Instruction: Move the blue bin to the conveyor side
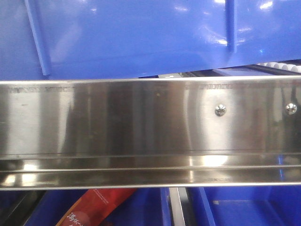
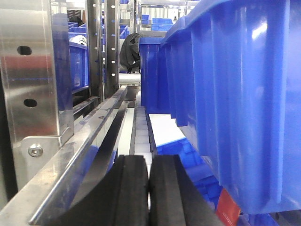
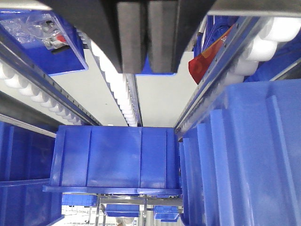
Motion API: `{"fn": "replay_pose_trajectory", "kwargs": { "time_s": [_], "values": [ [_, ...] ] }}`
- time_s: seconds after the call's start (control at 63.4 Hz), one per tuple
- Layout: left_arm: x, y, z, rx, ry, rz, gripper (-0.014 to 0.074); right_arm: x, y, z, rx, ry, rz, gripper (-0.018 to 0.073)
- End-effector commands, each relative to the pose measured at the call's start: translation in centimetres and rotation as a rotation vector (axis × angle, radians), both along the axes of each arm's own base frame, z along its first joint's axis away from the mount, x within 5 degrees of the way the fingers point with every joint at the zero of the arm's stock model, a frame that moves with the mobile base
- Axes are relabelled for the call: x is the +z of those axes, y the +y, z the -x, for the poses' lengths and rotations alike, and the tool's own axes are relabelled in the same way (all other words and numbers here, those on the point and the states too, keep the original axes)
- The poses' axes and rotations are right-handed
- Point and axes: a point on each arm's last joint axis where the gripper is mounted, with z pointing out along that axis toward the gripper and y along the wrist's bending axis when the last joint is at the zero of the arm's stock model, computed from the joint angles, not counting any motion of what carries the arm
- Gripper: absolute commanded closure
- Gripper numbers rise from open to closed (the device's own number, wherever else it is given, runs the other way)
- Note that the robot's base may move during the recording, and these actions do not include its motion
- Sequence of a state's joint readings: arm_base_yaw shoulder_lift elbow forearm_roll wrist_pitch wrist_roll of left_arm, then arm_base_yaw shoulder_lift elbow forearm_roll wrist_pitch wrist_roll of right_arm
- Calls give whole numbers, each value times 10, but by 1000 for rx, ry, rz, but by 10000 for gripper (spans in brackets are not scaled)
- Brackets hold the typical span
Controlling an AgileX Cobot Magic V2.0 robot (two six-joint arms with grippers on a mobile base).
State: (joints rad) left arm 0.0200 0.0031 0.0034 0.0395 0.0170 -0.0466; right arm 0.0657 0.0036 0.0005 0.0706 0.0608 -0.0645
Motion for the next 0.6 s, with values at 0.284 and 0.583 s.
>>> {"fn": "replay_pose_trajectory", "kwargs": {
  "time_s": [0.284, 0.583],
  "values": [
    [3, 0, 1, -3, -24, 2, 603, 2, 0, 0, -6, -27, 3, 647],
    [3, 0, 1, -3, -24, 2, 603, 2, 0, 0, -6, -27, 3, 647]
  ]
}}
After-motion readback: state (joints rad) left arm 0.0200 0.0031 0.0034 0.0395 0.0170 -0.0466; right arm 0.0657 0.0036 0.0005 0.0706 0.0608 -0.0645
